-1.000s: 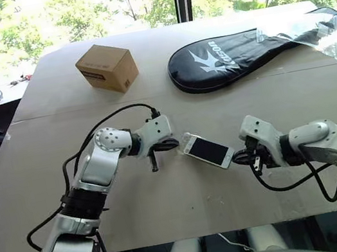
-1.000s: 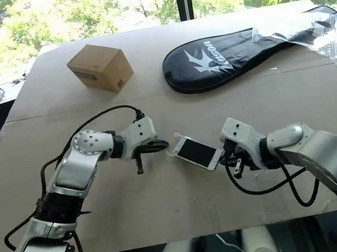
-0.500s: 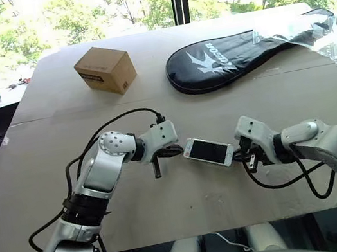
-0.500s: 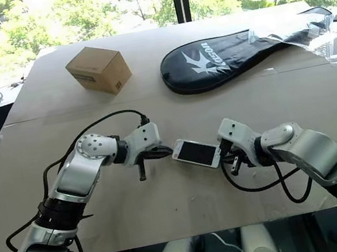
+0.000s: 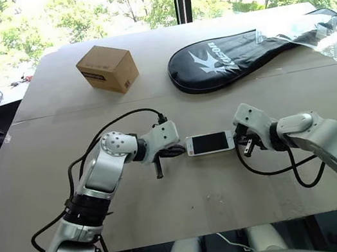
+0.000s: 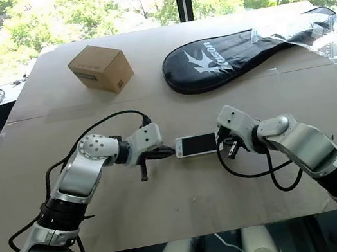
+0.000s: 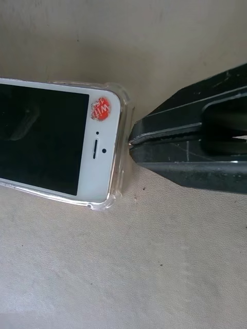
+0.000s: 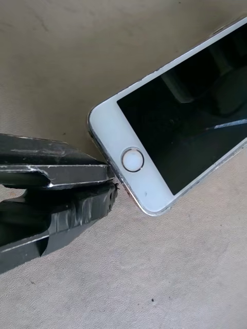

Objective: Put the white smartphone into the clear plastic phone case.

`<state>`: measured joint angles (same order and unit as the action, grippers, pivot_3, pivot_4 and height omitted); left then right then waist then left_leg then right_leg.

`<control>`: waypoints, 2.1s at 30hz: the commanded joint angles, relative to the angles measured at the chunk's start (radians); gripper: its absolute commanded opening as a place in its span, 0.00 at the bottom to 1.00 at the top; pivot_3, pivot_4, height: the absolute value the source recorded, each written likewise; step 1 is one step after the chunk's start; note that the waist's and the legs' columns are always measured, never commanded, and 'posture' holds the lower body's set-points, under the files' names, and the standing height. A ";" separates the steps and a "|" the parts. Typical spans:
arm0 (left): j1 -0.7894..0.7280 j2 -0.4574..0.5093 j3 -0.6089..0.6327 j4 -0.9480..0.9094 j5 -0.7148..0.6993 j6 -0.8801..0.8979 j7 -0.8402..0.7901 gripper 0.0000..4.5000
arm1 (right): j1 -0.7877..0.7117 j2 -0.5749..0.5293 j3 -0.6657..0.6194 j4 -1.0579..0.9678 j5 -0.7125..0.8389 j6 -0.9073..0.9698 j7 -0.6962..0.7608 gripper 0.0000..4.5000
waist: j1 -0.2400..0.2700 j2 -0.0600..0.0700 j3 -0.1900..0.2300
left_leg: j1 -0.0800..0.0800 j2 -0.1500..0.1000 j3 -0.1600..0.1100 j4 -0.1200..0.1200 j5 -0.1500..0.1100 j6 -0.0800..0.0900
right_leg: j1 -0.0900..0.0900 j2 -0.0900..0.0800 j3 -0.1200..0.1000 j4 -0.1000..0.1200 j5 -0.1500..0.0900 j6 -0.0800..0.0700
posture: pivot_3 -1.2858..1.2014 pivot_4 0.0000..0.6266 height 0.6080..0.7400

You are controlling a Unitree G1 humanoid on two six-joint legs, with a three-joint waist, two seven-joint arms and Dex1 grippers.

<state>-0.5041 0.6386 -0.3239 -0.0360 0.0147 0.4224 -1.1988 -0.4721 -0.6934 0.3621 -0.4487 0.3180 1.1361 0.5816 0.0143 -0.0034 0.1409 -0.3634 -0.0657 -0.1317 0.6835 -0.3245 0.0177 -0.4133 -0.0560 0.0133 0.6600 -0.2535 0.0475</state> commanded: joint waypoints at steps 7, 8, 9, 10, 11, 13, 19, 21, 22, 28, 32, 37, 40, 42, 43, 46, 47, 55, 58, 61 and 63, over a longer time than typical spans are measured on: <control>-0.017 0.049 0.021 0.061 -0.043 -0.028 -0.038 0.00 | 0.070 -0.105 -0.161 -0.113 0.084 0.029 0.078 0.02 | -0.022 0.001 0.001 | 0.000 0.001 0.000 -0.001 0.000 0.000 | -0.001 0.001 0.000 0.000 0.000 0.000 | 0.52 0.24 1.00; -0.028 0.034 0.044 0.058 -0.073 -0.013 -0.033 0.00 | 0.069 -0.091 -0.185 -0.124 0.112 0.040 0.086 0.02 | -0.026 0.001 0.001 | 0.000 0.001 0.000 -0.001 0.000 0.000 | -0.001 0.001 0.000 0.000 0.000 0.000 | 0.52 0.24 1.00; -0.039 0.016 0.068 0.046 -0.114 0.009 -0.032 0.00 | 0.068 -0.073 -0.204 -0.130 0.137 0.049 0.091 0.02 | -0.027 0.001 0.001 | 0.000 0.001 0.000 -0.001 0.000 0.000 | -0.001 0.001 0.000 0.001 0.000 0.000 | 0.52 0.24 1.00; -0.046 0.003 0.086 0.034 -0.146 0.030 -0.034 0.00 | 0.069 -0.061 -0.214 -0.134 0.154 0.056 0.093 0.02 | -0.027 0.001 0.001 | 0.000 0.001 0.000 -0.001 0.000 0.000 | -0.001 0.001 0.000 0.001 0.000 0.000 | 0.52 0.24 1.00; -0.053 -0.001 0.093 0.016 -0.170 0.047 -0.043 0.00 | 0.075 -0.053 -0.211 -0.135 0.161 0.057 0.094 0.02 | -0.026 0.000 0.001 | -0.001 0.001 0.000 0.000 0.000 0.000 | -0.001 0.001 0.000 0.001 0.000 0.000 | 0.52 0.24 1.00; -0.062 -0.001 0.092 -0.015 -0.201 0.076 -0.062 0.00 | 0.088 -0.036 -0.194 -0.124 0.158 0.045 0.083 0.02 | -0.025 -0.001 0.002 | -0.001 0.001 0.000 0.001 0.000 0.000 | -0.001 0.001 0.000 0.001 0.000 0.000 | 0.52 0.24 1.00; -0.074 0.041 0.062 -0.097 -0.253 0.164 -0.103 0.00 | 0.181 0.022 -0.218 -0.063 0.150 -0.127 0.095 0.02 | -0.030 -0.001 0.002 | -0.001 0.000 0.000 0.000 0.000 0.000 | -0.001 0.000 0.000 0.001 0.000 0.000 | 0.52 0.24 1.00; -0.082 0.004 0.072 -0.069 -0.246 0.132 -0.053 0.00 | 0.214 0.031 -0.249 -0.056 0.168 -0.182 0.114 0.02 | -0.028 0.000 0.003 | -0.001 0.001 0.000 0.000 0.000 0.000 | -0.001 0.001 0.000 0.001 0.000 0.000 | 0.52 0.24 1.00; -0.082 -0.027 0.073 -0.049 -0.242 0.103 -0.026 0.00 | 0.235 0.043 -0.273 -0.049 0.186 -0.209 0.126 0.02 | -0.027 0.000 0.003 | -0.001 0.001 0.000 0.000 0.000 0.000 | -0.001 0.001 0.000 0.001 0.000 0.000 | 0.52 0.24 1.00; -0.049 -0.124 0.018 0.028 -0.209 0.010 0.028 0.00 | 0.325 0.101 -0.330 0.001 0.205 -0.406 0.188 0.02 | -0.027 -0.001 0.003 | -0.001 0.000 0.000 0.001 0.000 0.000 | -0.001 0.001 0.001 0.001 0.000 0.000 | 0.52 0.24 1.00; -0.046 -0.142 0.003 0.043 -0.206 0.003 0.039 0.00 | 0.354 0.121 -0.330 0.031 0.201 -0.471 0.203 0.02 | -0.028 -0.001 0.003 | 0.000 0.000 0.001 0.001 0.000 0.000 | -0.001 0.001 0.001 0.002 0.000 0.000 | 0.52 0.24 1.00; -0.039 -0.134 -0.014 0.055 -0.189 -0.005 0.032 0.00 | 0.363 0.163 -0.306 0.094 0.171 -0.561 0.205 0.02 | -0.027 -0.001 0.003 | 0.000 0.000 0.001 0.001 0.000 0.000 | -0.001 0.001 0.002 0.002 0.000 0.000 | 0.52 0.24 1.00; -0.035 -0.121 -0.018 0.060 -0.180 -0.008 0.030 0.00 | 0.365 0.174 -0.285 0.115 0.155 -0.581 0.208 0.02 | -0.027 -0.001 0.003 | 0.000 0.000 0.001 0.001 0.000 0.000 | -0.001 0.001 0.001 0.002 0.000 0.000 | 0.52 0.24 1.00; -0.032 -0.116 -0.020 0.060 -0.178 -0.010 0.029 0.00 | 0.366 0.177 -0.262 0.133 0.137 -0.591 0.211 0.02 | -0.027 -0.001 0.003 | 0.000 0.000 0.001 0.001 0.000 0.000 | -0.001 0.001 0.001 0.002 0.000 0.000 | 0.52 0.24 1.00; -0.031 -0.114 -0.021 0.060 -0.177 -0.010 0.030 0.00 | 0.366 0.177 -0.254 0.146 0.128 -0.596 0.210 0.02 | -0.027 0.000 0.003 | 0.000 0.000 0.001 0.001 0.000 0.000 | -0.001 0.001 0.001 0.002 0.000 0.000 | 0.52 0.24 1.00; -0.031 -0.110 -0.019 0.059 -0.174 -0.009 0.029 0.00 | 0.367 0.179 -0.247 0.179 0.109 -0.618 0.212 0.02 | -0.027 0.000 0.003 | 0.001 0.000 0.001 0.001 0.000 0.000 | -0.001 0.001 0.002 0.002 0.000 0.000 | 0.52 0.24 1.00; -0.031 -0.109 -0.019 0.059 -0.174 -0.009 0.028 0.00 | 0.368 0.181 -0.244 0.191 0.103 -0.626 0.214 0.02 | -0.028 0.000 0.003 | 0.001 0.000 0.001 0.001 0.000 0.000 | -0.001 0.001 0.002 0.002 0.000 0.000 | 0.52 0.24 1.00; -0.032 -0.102 -0.020 0.064 -0.171 -0.010 0.022 0.00 | 0.381 0.205 -0.191 0.274 0.065 -0.660 0.226 0.02 | -0.030 -0.001 0.002 | 0.003 0.001 0.001 0.001 0.000 0.000 | 0.000 0.002 0.002 0.003 0.000 0.000 | 0.52 0.24 1.00; -0.033 -0.097 -0.025 0.075 -0.160 -0.020 0.020 0.00 | 0.370 0.230 -0.178 0.326 0.060 -0.677 0.239 0.02 | -0.035 -0.001 0.000 | 0.004 0.001 0.002 0.001 0.000 0.000 | 0.001 0.002 0.003 0.004 0.000 0.000 | 0.52 0.24 1.00; -0.031 -0.094 -0.028 0.084 -0.156 -0.026 0.016 0.00 | 0.348 0.264 -0.167 0.392 0.059 -0.683 0.257 0.02 | -0.044 -0.002 -0.001 | 0.007 0.002 0.003 0.001 0.000 -0.001 | 0.002 0.003 0.005 0.005 0.000 0.000 | 0.52 0.24 1.00; -0.032 -0.094 -0.026 0.090 -0.156 -0.029 0.016 0.00 | 0.336 0.268 -0.149 0.433 0.043 -0.685 0.279 0.02 | -0.051 -0.002 -0.001 | 0.011 0.002 0.004 0.000 0.000 -0.001 | 0.006 0.003 0.005 0.005 0.000 -0.001 | 0.52 0.24 1.00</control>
<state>-0.5388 0.5399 -0.3468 0.0535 -0.1429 0.4046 -1.1775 -0.1590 -0.4275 0.1372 -0.0999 0.4053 0.4186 0.8496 -0.0371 -0.0054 0.1399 -0.3497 -0.0635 -0.1270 0.6830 -0.3241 0.0169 -0.4052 -0.0525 0.0193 0.6650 -0.2531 0.0470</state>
